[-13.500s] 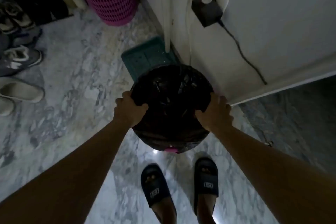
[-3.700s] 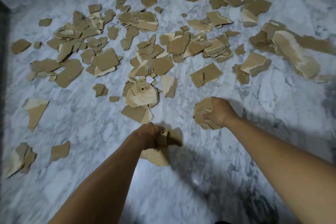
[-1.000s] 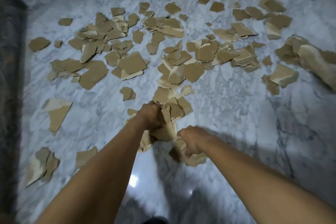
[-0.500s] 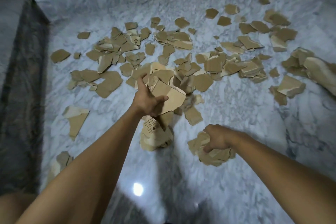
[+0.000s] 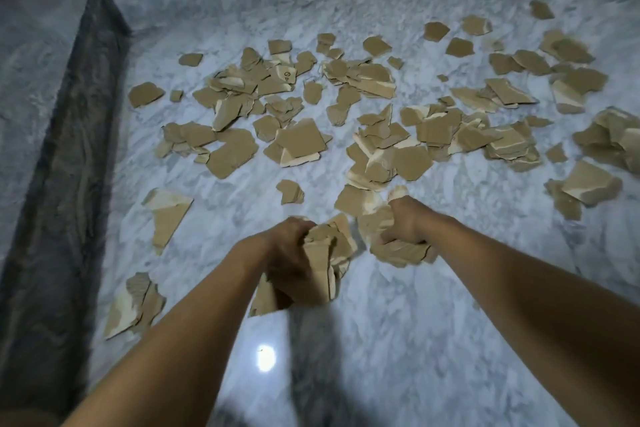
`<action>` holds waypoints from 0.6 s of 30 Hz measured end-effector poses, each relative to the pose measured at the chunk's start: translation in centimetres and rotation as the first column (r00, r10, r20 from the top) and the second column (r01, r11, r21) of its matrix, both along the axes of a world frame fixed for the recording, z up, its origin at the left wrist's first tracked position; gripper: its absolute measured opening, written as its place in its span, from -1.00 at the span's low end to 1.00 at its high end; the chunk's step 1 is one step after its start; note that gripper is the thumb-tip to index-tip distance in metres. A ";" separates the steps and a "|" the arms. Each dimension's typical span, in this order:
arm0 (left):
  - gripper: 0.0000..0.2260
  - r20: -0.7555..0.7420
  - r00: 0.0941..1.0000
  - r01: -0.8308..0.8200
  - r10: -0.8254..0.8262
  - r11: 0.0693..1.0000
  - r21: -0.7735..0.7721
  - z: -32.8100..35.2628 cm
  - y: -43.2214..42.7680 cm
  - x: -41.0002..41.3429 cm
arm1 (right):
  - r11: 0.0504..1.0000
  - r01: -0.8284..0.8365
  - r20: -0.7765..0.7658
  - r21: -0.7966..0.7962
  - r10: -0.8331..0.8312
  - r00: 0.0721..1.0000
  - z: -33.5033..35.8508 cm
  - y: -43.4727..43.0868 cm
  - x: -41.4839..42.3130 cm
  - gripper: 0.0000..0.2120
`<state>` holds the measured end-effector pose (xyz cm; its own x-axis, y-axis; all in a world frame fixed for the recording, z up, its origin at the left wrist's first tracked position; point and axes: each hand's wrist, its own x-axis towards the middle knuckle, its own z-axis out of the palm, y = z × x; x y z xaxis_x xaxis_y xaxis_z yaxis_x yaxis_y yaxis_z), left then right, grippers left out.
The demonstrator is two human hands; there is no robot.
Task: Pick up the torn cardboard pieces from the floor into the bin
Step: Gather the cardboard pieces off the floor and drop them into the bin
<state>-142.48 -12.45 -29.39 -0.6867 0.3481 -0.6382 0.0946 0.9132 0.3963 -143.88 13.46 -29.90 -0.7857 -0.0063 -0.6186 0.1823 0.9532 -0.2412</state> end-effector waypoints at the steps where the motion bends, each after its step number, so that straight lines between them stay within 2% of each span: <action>1: -0.11 -0.004 1.000 0.005 -0.005 1.000 0.010 -0.9 0.8 0.1 | 0.999 0.046 0.006 -0.013 -0.046 0.999 -0.8 0.0 -0.1 -0.42; 5: 0.04 -0.009 1.000 0.010 -0.011 0.997 -0.073 -3.7 2.3 0.4 | 0.977 0.211 -0.055 0.014 -0.210 0.976 -3.7 -1.3 0.6 -0.23; 9: -0.06 -0.116 0.993 -0.026 0.017 0.997 -0.079 -5.2 1.9 -0.2 | 0.941 0.333 -0.116 -0.066 -0.339 0.934 -5.0 -1.5 1.0 -0.18; 13: -0.15 -0.284 0.954 0.001 -0.094 0.950 -0.312 -4.8 1.6 -1.1 | 0.921 0.372 -0.096 -0.114 -0.383 0.919 -4.7 -1.1 1.3 -0.15; 15: -0.10 -0.268 0.963 -0.066 -0.017 0.952 -0.298 -5.1 1.4 -1.2 | 0.918 0.372 -0.102 -0.137 -0.387 0.916 -4.5 -1.0 1.7 -0.14; 18: -0.02 -0.193 0.976 -0.146 0.100 0.960 -0.240 -5.6 0.6 -1.5 | 0.936 0.318 -0.100 -0.151 -0.335 0.937 -4.3 -0.5 1.6 -0.24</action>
<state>-143.93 -11.85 -35.03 -0.8237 0.0980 -0.5585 0.0232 0.9899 0.1396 -142.26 13.00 -34.16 -0.8276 0.1894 -0.5285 0.4392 0.8048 -0.3993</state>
